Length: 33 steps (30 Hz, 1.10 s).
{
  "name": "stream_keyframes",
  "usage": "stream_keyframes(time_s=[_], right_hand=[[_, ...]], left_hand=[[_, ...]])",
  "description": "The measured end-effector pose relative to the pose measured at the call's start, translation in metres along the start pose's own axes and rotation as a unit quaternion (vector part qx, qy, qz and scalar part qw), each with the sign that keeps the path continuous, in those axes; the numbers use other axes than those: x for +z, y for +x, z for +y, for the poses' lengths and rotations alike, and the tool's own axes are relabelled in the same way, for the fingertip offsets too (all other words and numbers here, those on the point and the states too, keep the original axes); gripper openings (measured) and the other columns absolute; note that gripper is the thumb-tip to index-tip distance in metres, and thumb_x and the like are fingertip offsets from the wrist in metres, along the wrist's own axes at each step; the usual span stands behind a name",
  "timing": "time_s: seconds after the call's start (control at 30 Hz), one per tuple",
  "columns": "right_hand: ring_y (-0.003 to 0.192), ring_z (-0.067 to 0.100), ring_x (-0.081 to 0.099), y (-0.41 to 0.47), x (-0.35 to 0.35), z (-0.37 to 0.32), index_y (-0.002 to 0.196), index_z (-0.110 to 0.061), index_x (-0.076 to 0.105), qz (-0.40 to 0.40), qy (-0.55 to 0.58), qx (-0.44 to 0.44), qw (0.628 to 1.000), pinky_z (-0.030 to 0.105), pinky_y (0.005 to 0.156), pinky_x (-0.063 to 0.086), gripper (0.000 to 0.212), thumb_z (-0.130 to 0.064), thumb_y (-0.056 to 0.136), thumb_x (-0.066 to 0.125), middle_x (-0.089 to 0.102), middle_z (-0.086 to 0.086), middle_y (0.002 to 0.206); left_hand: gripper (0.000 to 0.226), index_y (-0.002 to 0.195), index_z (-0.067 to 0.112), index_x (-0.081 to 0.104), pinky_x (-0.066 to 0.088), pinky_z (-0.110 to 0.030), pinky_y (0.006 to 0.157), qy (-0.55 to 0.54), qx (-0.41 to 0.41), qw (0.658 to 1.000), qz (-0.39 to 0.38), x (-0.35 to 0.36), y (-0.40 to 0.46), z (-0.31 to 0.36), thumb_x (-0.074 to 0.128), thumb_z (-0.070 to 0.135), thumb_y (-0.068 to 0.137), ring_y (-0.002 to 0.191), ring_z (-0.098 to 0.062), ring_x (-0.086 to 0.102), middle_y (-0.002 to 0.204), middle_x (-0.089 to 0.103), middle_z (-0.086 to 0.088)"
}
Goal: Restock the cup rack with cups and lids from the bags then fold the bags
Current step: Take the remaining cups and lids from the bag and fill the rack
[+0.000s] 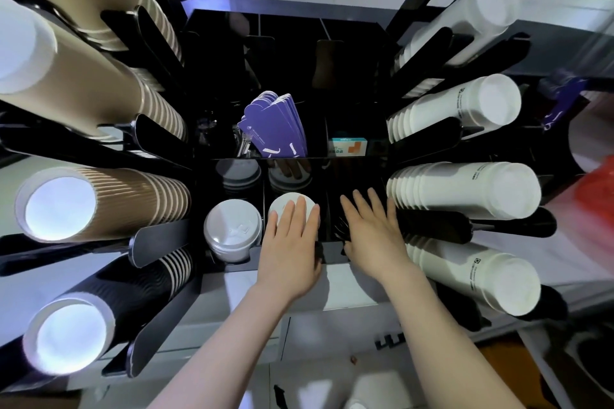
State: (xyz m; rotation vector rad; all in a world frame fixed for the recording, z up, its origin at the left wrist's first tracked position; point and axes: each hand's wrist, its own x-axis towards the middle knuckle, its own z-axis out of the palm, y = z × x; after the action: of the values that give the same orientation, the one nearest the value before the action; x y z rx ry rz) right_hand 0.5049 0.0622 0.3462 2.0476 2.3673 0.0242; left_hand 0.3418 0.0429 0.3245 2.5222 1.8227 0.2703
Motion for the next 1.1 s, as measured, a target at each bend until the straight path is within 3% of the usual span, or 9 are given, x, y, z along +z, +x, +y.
stream_keyframes(time_s=[0.17,0.3,0.4,0.5,0.63,0.73,0.83,0.97,1.1], right_hand=[[0.147,0.017,0.012,-0.021,0.000,-0.002,0.153,-0.020,0.017,-0.051,0.021,-0.011,0.998,0.049,0.111,-0.020,0.074,-0.003,0.086,0.045,0.019,-0.001,0.160],[0.148,0.016,0.004,-0.025,-0.001,-0.006,0.154,-0.020,0.006,-0.075,0.014,-0.002,0.997,0.049,0.109,-0.022,0.078,-0.003,0.087,0.041,0.006,-0.001,0.162],[0.148,0.016,-0.005,-0.030,-0.012,-0.009,0.154,-0.019,0.003,-0.062,0.072,0.005,0.995,0.046,0.114,-0.015,0.079,0.001,0.087,0.041,0.000,-0.001,0.162],[0.148,0.014,0.002,-0.036,-0.039,-0.013,0.153,-0.017,0.016,0.002,0.240,-0.009,0.971,0.035,0.119,-0.003,0.068,0.003,0.093,0.040,0.012,-0.001,0.161],[0.130,0.001,0.042,-0.042,-0.098,-0.017,0.136,-0.018,0.053,0.170,0.399,-0.025,0.901,0.006,0.106,0.024,0.045,-0.002,0.094,0.047,0.053,-0.006,0.139],[0.109,-0.005,0.058,-0.047,-0.143,-0.006,0.118,-0.022,0.066,0.261,0.465,-0.048,0.845,0.011,0.095,0.043,0.036,-0.002,0.091,0.053,0.066,-0.017,0.113],[0.102,-0.004,0.063,-0.050,-0.177,0.018,0.108,-0.025,0.068,0.311,0.507,-0.067,0.801,0.015,0.090,0.049,0.033,0.000,0.089,0.056,0.069,-0.018,0.104],[0.099,0.000,0.064,-0.053,-0.200,0.062,0.105,-0.022,0.069,0.321,0.510,-0.074,0.794,0.021,0.090,0.051,0.030,0.000,0.089,0.058,0.070,-0.011,0.103],[0.098,-0.003,0.063,-0.066,-0.199,0.128,0.103,-0.029,0.067,0.304,0.475,-0.088,0.821,0.017,0.089,0.049,0.030,-0.003,0.088,0.062,0.068,-0.020,0.101]], left_hand=[[0.084,0.152,0.016,-0.001,-0.007,-0.047,0.116,-0.003,0.001,1.000,-0.004,-0.001,0.001,0.000,0.048,0.040,0.088,0.147,-0.030,-0.002,0.160,-0.002,-0.013],[0.088,0.152,0.015,-0.002,-0.007,-0.045,0.116,-0.008,0.001,1.000,-0.009,-0.005,0.000,0.000,0.050,0.042,0.086,0.147,-0.030,-0.005,0.160,-0.003,-0.013],[0.091,0.152,0.013,-0.005,-0.006,-0.044,0.116,-0.021,0.010,1.000,-0.020,-0.013,-0.003,-0.001,0.051,0.042,0.087,0.147,-0.029,-0.010,0.160,-0.008,-0.012],[0.088,0.152,0.011,0.000,-0.001,-0.043,0.117,-0.087,0.013,0.996,0.016,-0.033,-0.009,0.002,0.055,0.036,0.087,0.147,-0.027,-0.007,0.160,-0.005,-0.011],[0.077,0.152,0.012,0.015,-0.004,-0.036,0.114,-0.191,0.034,0.971,0.142,-0.089,-0.003,0.015,0.057,0.025,0.088,0.148,-0.025,0.004,0.160,0.012,-0.007],[0.070,0.150,0.015,0.023,0.002,-0.035,0.116,-0.257,0.074,0.939,0.215,-0.138,0.010,0.033,0.052,0.025,0.087,0.146,-0.016,0.009,0.156,0.020,0.004],[0.069,0.150,0.021,0.024,0.012,-0.036,0.119,-0.301,0.109,0.917,0.240,-0.174,0.022,0.057,0.051,0.026,0.086,0.144,-0.007,0.010,0.150,0.019,0.017],[0.067,0.150,0.025,0.024,0.018,-0.035,0.118,-0.284,0.131,0.916,0.252,-0.194,0.039,0.097,0.055,0.024,0.090,0.144,-0.006,0.015,0.151,0.025,0.016],[0.063,0.147,0.024,0.030,0.004,-0.029,0.116,-0.256,0.136,0.918,0.269,-0.191,0.048,0.151,0.049,0.031,0.087,0.140,-0.002,0.011,0.144,0.024,0.023]])
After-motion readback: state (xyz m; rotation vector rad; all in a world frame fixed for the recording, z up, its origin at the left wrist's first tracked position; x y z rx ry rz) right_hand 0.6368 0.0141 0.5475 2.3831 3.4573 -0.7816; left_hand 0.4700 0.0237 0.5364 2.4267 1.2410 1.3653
